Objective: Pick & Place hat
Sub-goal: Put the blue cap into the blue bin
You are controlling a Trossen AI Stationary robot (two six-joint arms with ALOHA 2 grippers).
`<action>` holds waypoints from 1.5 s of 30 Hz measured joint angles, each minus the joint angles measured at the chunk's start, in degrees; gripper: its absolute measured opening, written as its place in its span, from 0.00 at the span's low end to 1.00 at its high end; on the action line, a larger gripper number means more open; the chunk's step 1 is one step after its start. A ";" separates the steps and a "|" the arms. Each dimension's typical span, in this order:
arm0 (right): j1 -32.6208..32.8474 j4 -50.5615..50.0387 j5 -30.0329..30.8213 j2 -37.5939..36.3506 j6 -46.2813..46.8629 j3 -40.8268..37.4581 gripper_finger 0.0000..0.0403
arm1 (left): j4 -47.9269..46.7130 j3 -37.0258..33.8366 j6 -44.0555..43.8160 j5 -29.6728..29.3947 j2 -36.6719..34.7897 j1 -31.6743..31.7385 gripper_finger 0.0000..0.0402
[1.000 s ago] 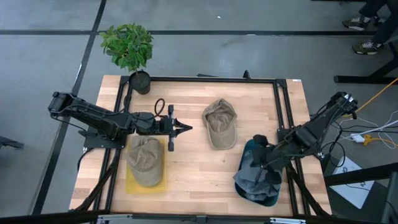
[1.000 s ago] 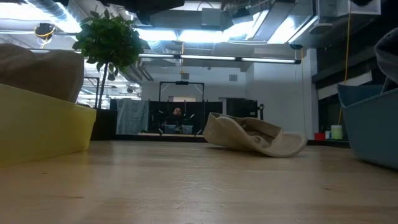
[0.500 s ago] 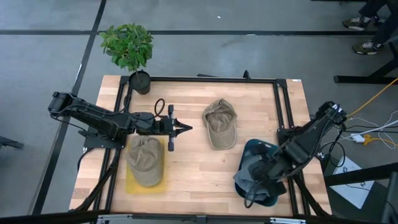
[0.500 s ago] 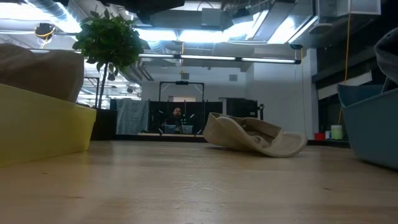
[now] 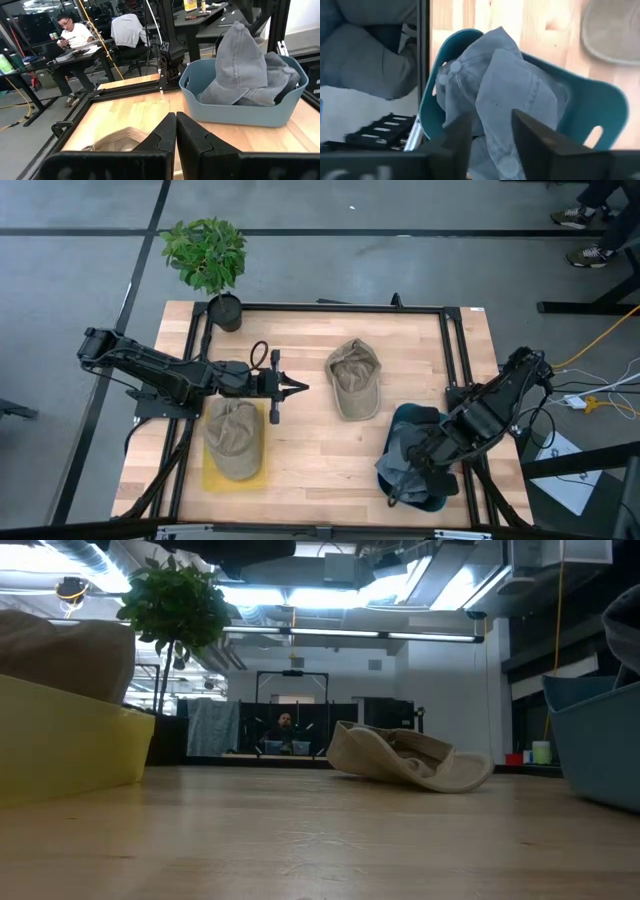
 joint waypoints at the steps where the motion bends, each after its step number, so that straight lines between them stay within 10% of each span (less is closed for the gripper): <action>1: -0.38 0.29 -0.86 0.02 0.28 -0.32 0.36 | -0.22 0.00 0.28 0.00 0.00 0.00 0.01; 8: -0.74 -0.82 -1.76 0.17 -5.51 -4.83 0.59 | -1.04 0.00 0.33 0.00 0.00 0.00 0.01; 19: -0.73 -2.44 -6.24 0.19 -6.52 -10.59 0.58 | -1.46 -0.01 2.04 0.00 0.00 0.00 0.01; 26: -0.92 -2.81 -1.44 0.17 -7.30 -12.25 0.47 | -1.43 0.00 1.94 0.00 0.00 0.00 0.01; 33: -2.48 -2.80 -0.66 0.19 -3.69 -12.96 0.08 | -1.41 0.00 1.99 -0.03 0.00 0.00 0.02; 45: -3.69 -3.98 9.50 -1.64 22.21 -11.40 0.07 | -1.22 -0.02 2.85 -0.09 0.00 0.01 0.02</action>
